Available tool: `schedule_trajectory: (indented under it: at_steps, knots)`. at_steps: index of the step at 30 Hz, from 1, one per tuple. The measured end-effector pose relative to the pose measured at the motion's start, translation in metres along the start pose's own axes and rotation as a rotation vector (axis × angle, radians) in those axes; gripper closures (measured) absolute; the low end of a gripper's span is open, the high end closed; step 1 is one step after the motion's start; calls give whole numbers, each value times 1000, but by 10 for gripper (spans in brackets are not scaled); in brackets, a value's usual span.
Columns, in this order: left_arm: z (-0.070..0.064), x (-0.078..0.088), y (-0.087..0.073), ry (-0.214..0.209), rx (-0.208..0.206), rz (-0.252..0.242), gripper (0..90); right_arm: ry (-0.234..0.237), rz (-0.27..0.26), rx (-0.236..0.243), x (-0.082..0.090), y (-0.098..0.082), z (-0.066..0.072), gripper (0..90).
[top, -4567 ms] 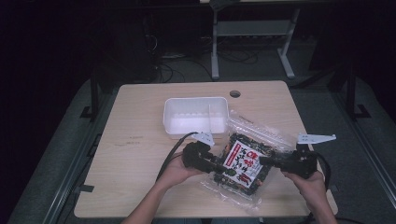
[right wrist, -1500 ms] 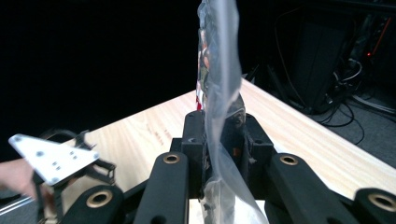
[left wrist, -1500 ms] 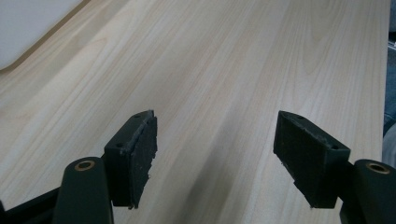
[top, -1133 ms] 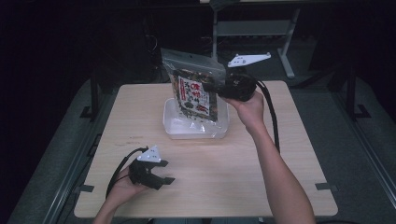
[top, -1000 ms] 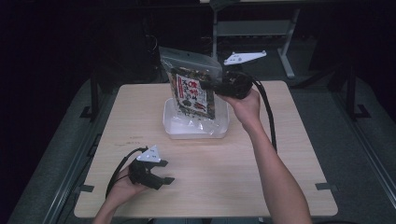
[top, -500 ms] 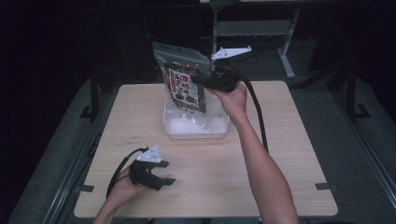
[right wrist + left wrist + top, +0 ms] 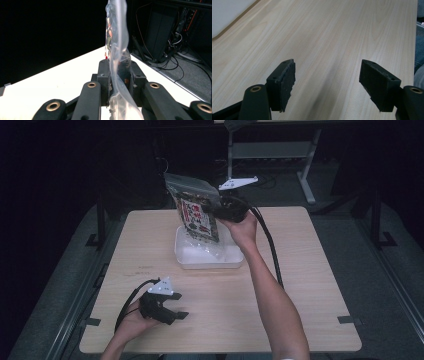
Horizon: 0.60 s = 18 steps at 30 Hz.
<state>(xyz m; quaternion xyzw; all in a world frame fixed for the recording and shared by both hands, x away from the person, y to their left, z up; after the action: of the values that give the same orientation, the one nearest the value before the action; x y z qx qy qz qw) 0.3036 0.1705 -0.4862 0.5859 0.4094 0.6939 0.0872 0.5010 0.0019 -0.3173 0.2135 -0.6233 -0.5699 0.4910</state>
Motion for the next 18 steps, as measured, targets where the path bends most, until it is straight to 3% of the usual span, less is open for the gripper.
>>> schedule_trajectory:
  at_steps: [12, 18]
  knots:
    - [-1, 1, 1, -9, 9, -10, 283, -18, 6, -25, -19, -34, -4, 749]
    - [0, 2, 0, -9, 8, -9, 283, -25, -29, -47, -21, -43, -4, 743]
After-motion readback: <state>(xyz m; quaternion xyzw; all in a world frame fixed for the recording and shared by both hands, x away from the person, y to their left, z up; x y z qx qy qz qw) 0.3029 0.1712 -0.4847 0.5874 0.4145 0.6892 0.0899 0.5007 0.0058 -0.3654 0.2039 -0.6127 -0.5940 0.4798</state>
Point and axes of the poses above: each handheld gripper's, and its own axes: x roughly backward along the jaws, y roughly out of its top, z roughly to its left, the point moved 7 cm from there along -x, roughly forward along the jaws, and after that the axes turned 6 degrees about y, right-handed, at the moved point
